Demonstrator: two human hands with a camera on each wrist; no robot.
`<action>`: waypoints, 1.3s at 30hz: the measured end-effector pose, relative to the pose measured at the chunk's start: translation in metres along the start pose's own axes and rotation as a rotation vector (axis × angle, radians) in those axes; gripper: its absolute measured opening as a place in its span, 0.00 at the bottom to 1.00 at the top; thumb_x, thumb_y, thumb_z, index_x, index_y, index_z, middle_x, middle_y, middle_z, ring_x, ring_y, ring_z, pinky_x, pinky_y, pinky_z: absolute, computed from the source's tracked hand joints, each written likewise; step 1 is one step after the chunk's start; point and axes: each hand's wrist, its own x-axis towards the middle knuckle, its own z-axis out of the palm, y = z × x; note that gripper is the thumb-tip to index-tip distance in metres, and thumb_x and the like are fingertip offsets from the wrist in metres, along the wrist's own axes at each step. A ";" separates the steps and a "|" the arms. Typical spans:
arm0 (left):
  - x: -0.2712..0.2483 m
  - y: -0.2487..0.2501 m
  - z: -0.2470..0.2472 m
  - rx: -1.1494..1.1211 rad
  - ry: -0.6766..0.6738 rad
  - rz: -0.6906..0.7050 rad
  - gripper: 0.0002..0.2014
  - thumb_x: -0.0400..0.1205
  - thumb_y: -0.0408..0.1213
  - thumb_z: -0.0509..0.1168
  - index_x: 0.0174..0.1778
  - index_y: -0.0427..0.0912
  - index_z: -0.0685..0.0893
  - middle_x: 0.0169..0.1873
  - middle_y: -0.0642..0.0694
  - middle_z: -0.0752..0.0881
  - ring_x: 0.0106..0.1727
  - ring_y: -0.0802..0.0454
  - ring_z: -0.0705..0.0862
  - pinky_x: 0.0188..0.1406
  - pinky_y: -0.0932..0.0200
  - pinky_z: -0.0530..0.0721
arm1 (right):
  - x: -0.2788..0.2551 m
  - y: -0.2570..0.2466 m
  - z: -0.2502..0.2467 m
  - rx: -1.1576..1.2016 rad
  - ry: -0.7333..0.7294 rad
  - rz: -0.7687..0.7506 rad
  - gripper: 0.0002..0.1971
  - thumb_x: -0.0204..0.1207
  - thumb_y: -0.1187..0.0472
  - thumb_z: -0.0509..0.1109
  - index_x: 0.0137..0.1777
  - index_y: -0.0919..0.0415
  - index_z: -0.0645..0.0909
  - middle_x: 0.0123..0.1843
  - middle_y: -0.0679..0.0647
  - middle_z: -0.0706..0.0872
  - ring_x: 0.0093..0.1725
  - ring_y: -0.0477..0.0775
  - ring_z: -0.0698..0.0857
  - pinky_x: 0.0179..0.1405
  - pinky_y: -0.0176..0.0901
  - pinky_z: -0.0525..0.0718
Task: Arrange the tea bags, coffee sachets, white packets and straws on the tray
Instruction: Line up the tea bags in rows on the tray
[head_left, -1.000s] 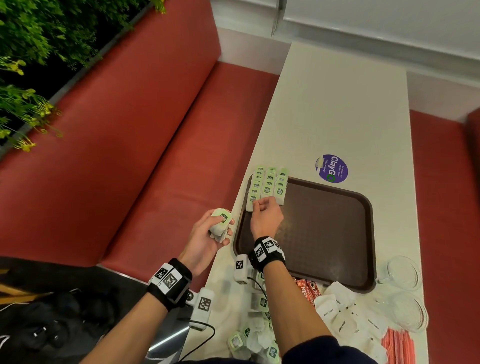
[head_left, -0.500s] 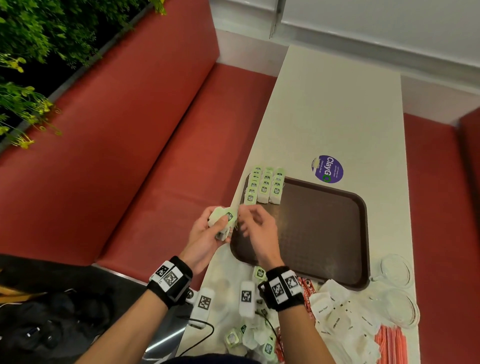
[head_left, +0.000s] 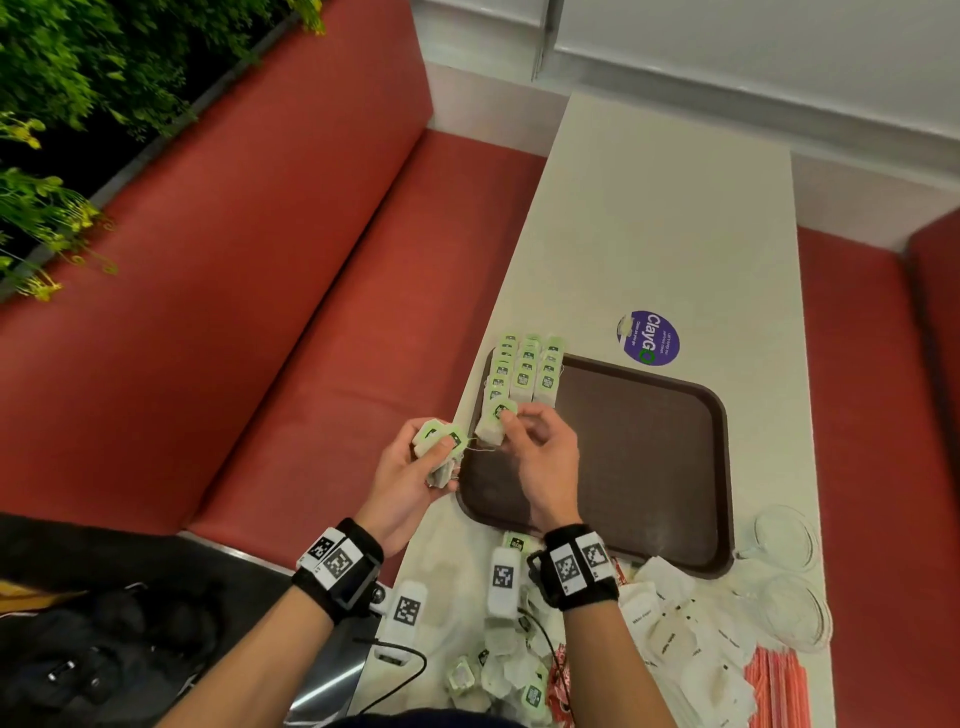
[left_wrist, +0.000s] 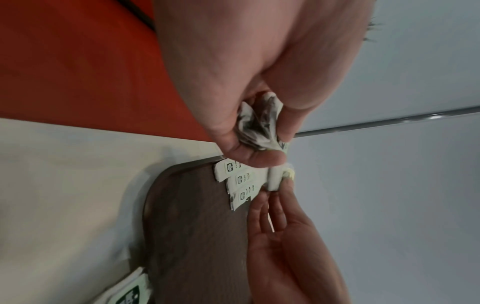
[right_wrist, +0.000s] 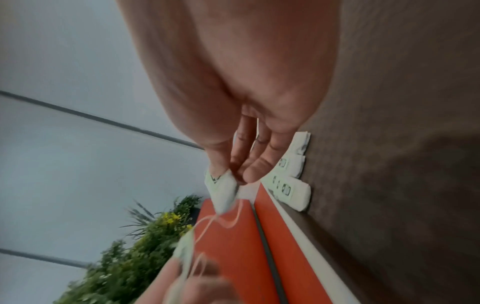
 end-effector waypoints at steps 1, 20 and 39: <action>0.000 0.000 -0.001 0.001 0.004 0.001 0.12 0.91 0.31 0.69 0.70 0.38 0.81 0.51 0.43 0.89 0.43 0.52 0.85 0.38 0.56 0.85 | 0.009 0.003 -0.003 -0.056 0.034 -0.009 0.06 0.85 0.58 0.81 0.58 0.56 0.89 0.49 0.53 0.97 0.43 0.53 0.93 0.50 0.47 0.93; 0.000 -0.002 -0.017 0.043 0.069 0.005 0.16 0.88 0.33 0.73 0.69 0.34 0.80 0.52 0.41 0.87 0.45 0.48 0.83 0.37 0.55 0.85 | 0.076 0.059 0.018 -0.600 0.058 -0.097 0.07 0.84 0.63 0.81 0.54 0.54 0.85 0.43 0.47 0.89 0.45 0.48 0.89 0.53 0.48 0.92; 0.003 -0.003 0.002 0.042 0.074 0.066 0.09 0.89 0.30 0.72 0.61 0.41 0.81 0.48 0.39 0.85 0.40 0.51 0.82 0.33 0.58 0.83 | -0.040 0.015 0.037 0.105 -0.222 0.110 0.12 0.86 0.49 0.80 0.60 0.57 0.90 0.58 0.61 0.93 0.52 0.55 0.87 0.51 0.54 0.85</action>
